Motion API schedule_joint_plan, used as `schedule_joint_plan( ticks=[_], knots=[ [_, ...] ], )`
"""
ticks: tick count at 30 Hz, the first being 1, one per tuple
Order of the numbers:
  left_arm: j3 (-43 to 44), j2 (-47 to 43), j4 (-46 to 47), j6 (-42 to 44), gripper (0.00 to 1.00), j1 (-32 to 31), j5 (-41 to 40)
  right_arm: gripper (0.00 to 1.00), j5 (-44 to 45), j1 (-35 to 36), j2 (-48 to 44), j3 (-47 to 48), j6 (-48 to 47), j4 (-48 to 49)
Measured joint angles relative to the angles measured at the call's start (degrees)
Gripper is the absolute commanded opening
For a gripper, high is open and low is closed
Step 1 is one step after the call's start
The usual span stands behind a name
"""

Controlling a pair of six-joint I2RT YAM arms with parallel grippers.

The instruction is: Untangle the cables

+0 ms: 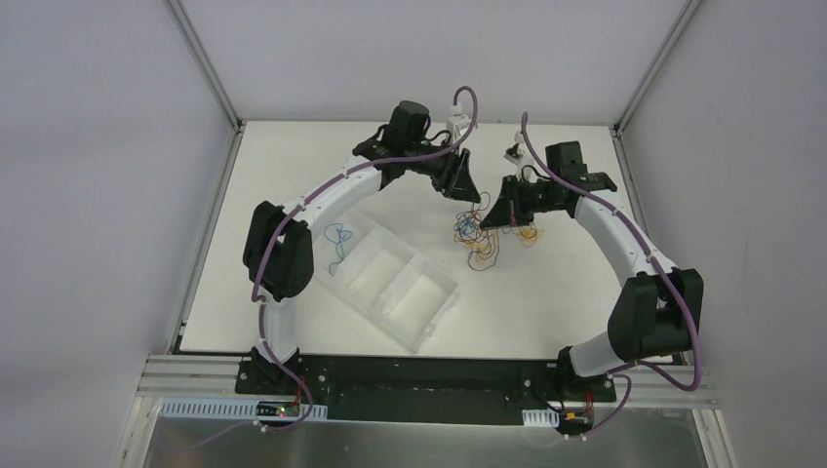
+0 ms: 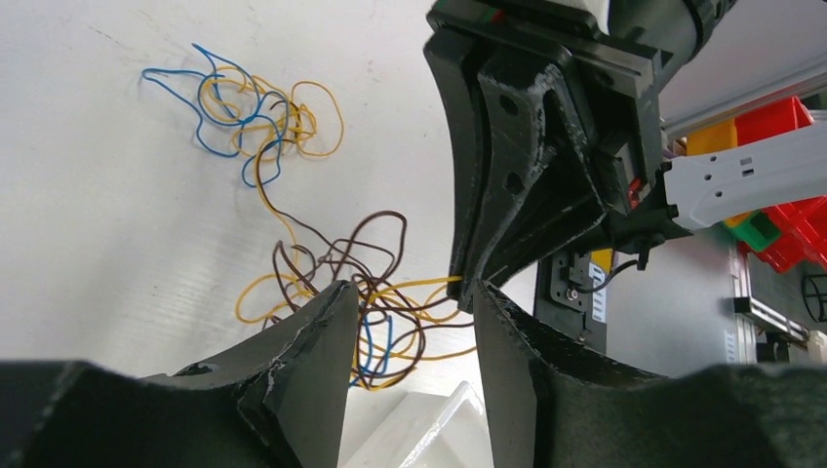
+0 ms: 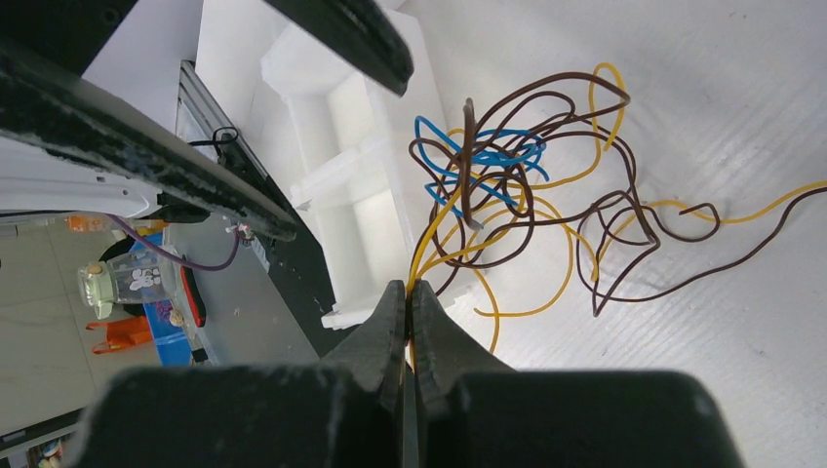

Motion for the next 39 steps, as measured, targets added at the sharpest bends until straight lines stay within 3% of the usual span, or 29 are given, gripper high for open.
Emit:
schedule_joint_plan(
  ticks=[4, 12, 15, 18, 19, 24, 30, 34, 39],
  knots=[
    [0.66, 0.90, 0.70, 0.50, 0.56, 0.00, -0.94, 0.00, -0.70, 0.31, 0.00, 0.00, -0.66, -1.01],
    [1.62, 4.44, 0.55, 3.72, 0.52, -0.46, -2.12, 0.00, -1.33, 0.94, 0.00, 0.00, -1.01, -1.42],
    [1.62, 5.44, 0.09, 4.42, 0.36, -0.50, -2.14, 0.00, -1.75, 0.96, 0.00, 0.00, -1.01, -1.44],
    [1.66, 5.79, -0.07, 4.92, 0.03, -0.79, -2.14, 0.00, -2.05, 0.96, 0.00, 0.00, -1.01, -1.44],
    [1.88, 5.81, -0.17, 5.18, 0.00, -0.83, -2.08, 0.00, -2.03, 0.96, 0.00, 0.00, -0.98, -1.44],
    [4.61, 5.44, -0.42, 3.39, 0.00, -0.83, -2.47, 0.00, 0.66, 0.55, 0.00, 0.00, -1.73, -1.44],
    [5.53, -1.55, -1.20, 0.61, 0.00, 0.79, -5.70, 0.00, 10.58, -2.56, 0.57, -1.84, -3.74, 0.90],
    [10.03, -6.27, -1.62, -1.88, 0.00, 4.24, -6.47, 0.00, 18.95, -3.15, 1.38, -5.11, -4.55, 5.01],
    [16.22, -6.97, -4.74, -7.19, 0.00, 5.84, -6.71, 0.00, 23.02, -1.97, 3.13, -4.11, -5.01, 13.75]
  ],
)
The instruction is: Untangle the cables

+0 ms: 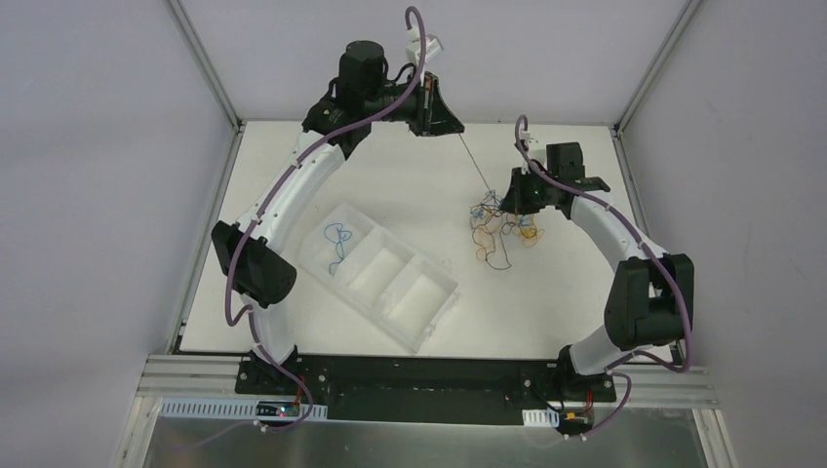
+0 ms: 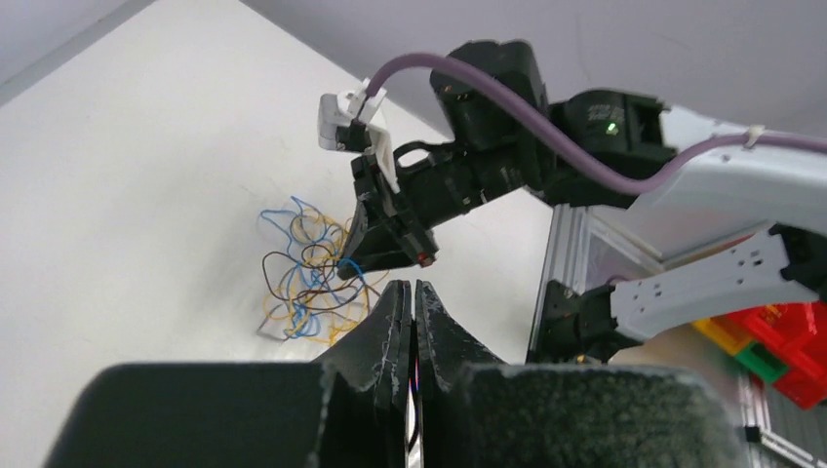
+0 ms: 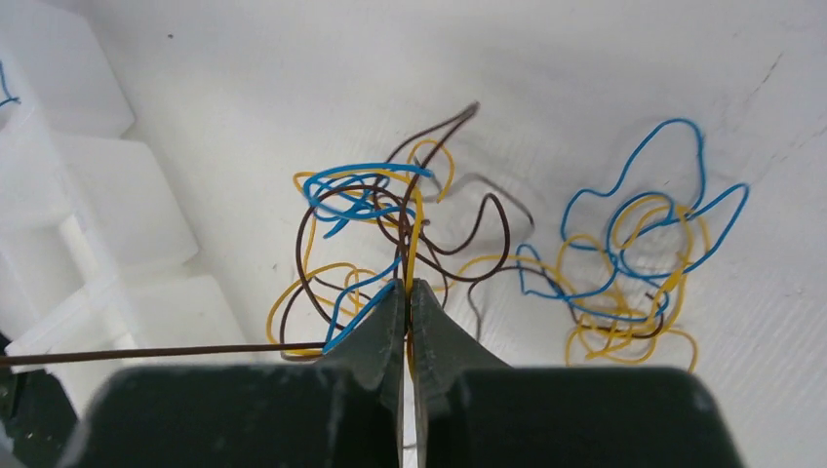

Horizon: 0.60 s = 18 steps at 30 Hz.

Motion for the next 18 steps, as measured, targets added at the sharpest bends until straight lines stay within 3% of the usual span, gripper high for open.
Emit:
schedule_joint_plan(
  ticks=[3, 7, 10, 11, 14, 18],
  knots=[
    [3.96, 1.27, -1.40, -2.10, 0.00, 0.63, -0.37, 0.00, 2.21, 0.02, 1.92, 0.59, -0.50, 2.95],
    [9.29, 1.90, -0.09, -4.33, 0.00, 2.62, -1.44, 0.25, 7.78, -0.63, 6.47, 0.46, -2.78, 2.29],
    [13.57, 0.35, 4.57, -5.20, 0.00, 5.11, -1.79, 0.27, 11.43, -3.48, 12.35, 0.20, -4.09, -1.64],
    [14.23, -0.90, 5.95, -5.60, 0.00, 5.97, -1.86, 0.27, 11.72, -4.50, 14.08, 0.20, -4.13, -3.08],
    [15.02, -3.96, 8.35, -5.99, 0.00, 6.45, -1.77, 0.00, 10.40, -7.23, 15.50, 1.31, -3.72, -6.67],
    [13.22, -7.61, 10.49, -6.03, 0.02, 5.70, -1.66, 0.00, 5.18, -10.34, 15.50, 3.93, -2.56, -9.75]
  ],
)
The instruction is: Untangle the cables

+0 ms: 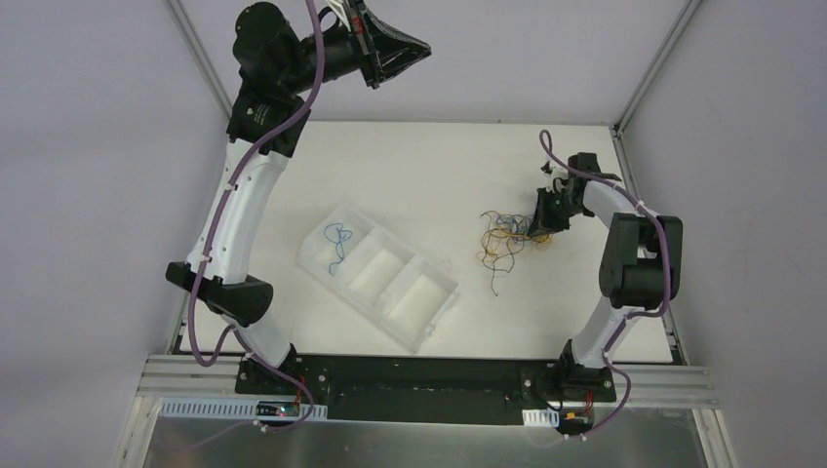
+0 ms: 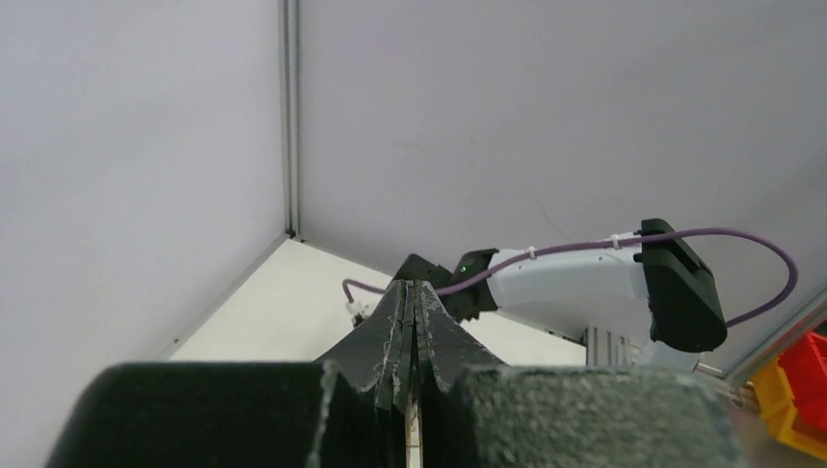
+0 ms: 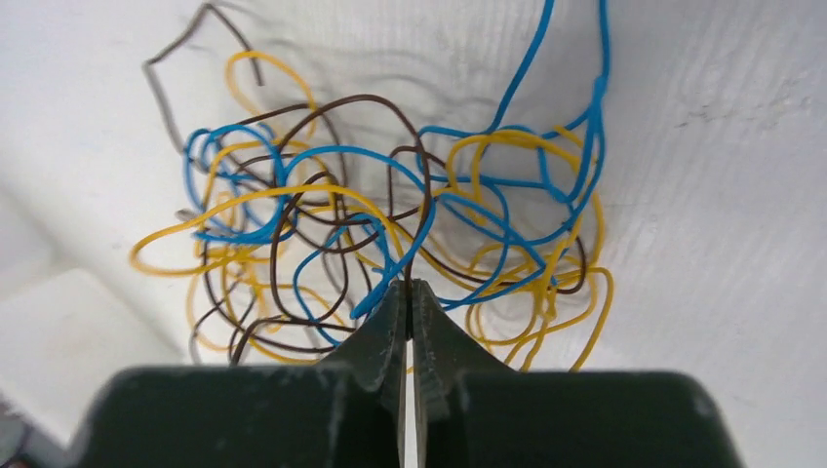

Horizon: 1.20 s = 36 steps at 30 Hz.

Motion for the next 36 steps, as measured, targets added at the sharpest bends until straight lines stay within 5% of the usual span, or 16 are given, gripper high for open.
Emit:
schedule_joint_plan(
  ticks=[3, 5, 12, 18, 32, 34, 36],
  knots=[
    [-5.55, -2.21, 0.50, 0.44, 0.37, -0.02, 0.52, 0.00, -6.36, -1.60, -0.44, 0.98, 1.25, -1.36],
    [-11.45, -3.10, 0.13, 1.11, 0.49, 0.00, 1.46, 0.00, -11.23, -1.86, -1.88, 0.98, 2.27, -2.47],
    [-29.88, 0.42, -5.07, 3.80, 0.67, -1.77, 3.15, 0.00, -23.76, 0.98, -11.91, 1.05, 5.31, -3.96],
    [-35.26, 4.66, -9.07, 6.19, 0.74, -8.09, 3.08, 0.00, -26.38, 5.49, -16.98, 1.70, 7.19, -4.20],
    [-43.45, 7.98, -8.72, 4.35, 0.66, -16.55, 0.07, 0.00, -25.86, 7.10, -17.66, 1.84, 10.86, -3.78],
    [-43.82, 8.57, -9.05, 4.04, 0.50, -16.90, -1.31, 0.00, -25.90, 7.10, -17.79, 1.84, 11.39, -3.69],
    [-43.82, 9.03, -9.03, 3.23, 0.12, -17.18, -2.71, 0.00, -25.97, 7.10, -17.88, 1.77, 11.98, -3.52]
  ],
)
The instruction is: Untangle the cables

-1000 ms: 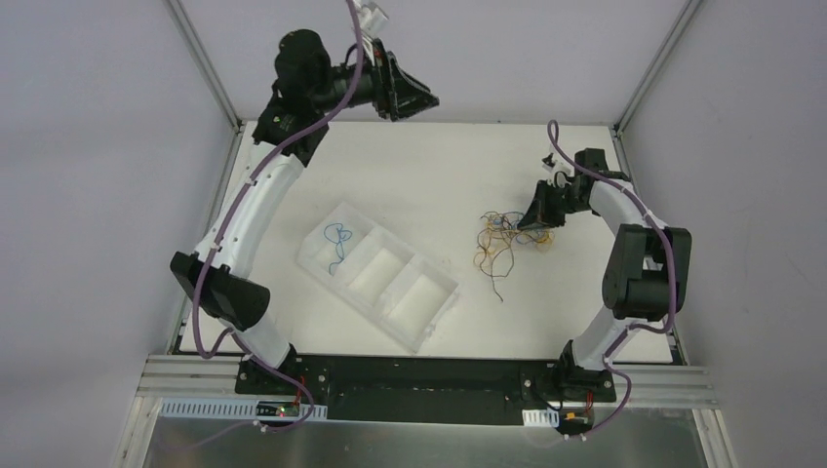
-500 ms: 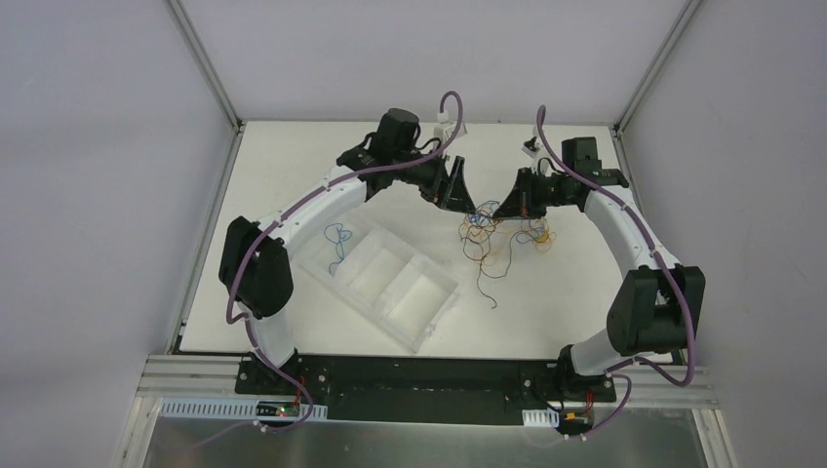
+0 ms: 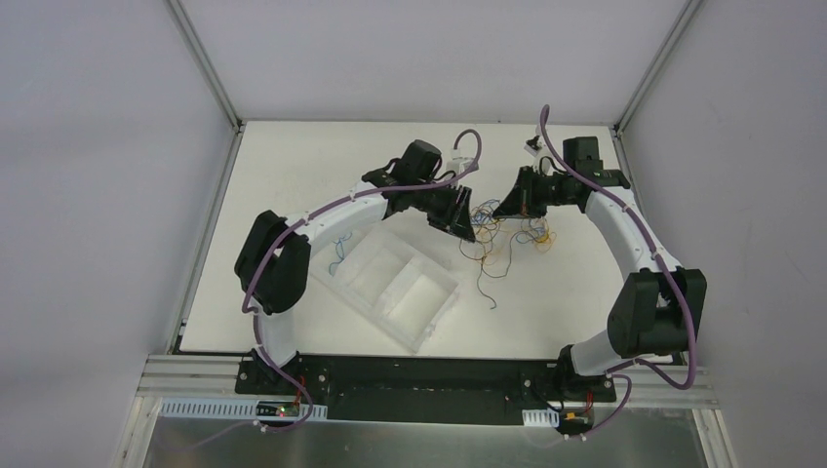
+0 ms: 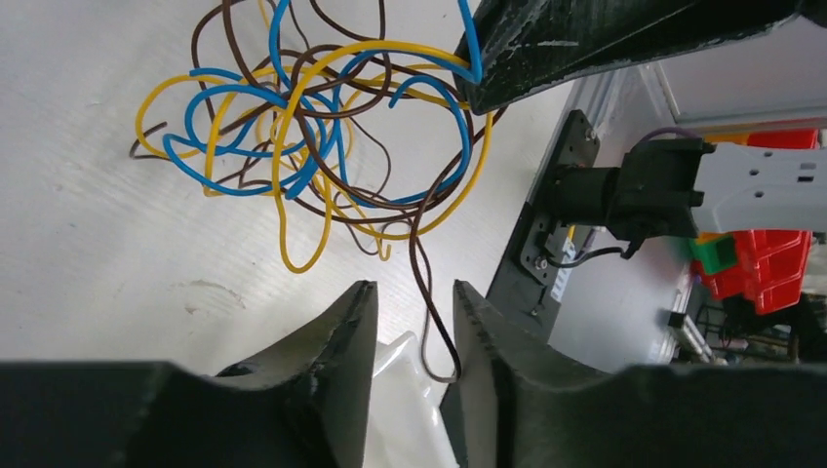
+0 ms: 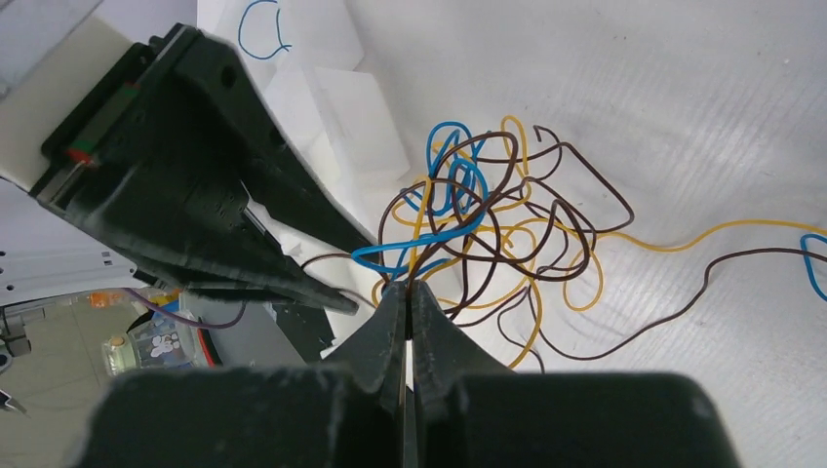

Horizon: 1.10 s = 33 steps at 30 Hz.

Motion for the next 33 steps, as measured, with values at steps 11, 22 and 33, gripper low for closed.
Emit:
schedule_joint_plan(
  ticks=[11, 22, 33],
  knots=[
    [0.22, -0.35, 0.39, 5.75, 0.00, -2.58, -0.17, 0.78, 3.61, 0.07, -0.04, -2.89, 6.91, 4.02],
    [0.20, -1.38, 0.02, 11.19, 0.00, -4.04, 1.18, 0.69, 9.94, 6.62, 10.64, -3.89, 9.97, 6.56],
    [-2.16, -2.21, -1.49, 14.93, 0.00, -4.07, 1.11, 0.35, 4.83, 6.62, 14.10, -7.13, 4.52, 1.57]
  ],
)
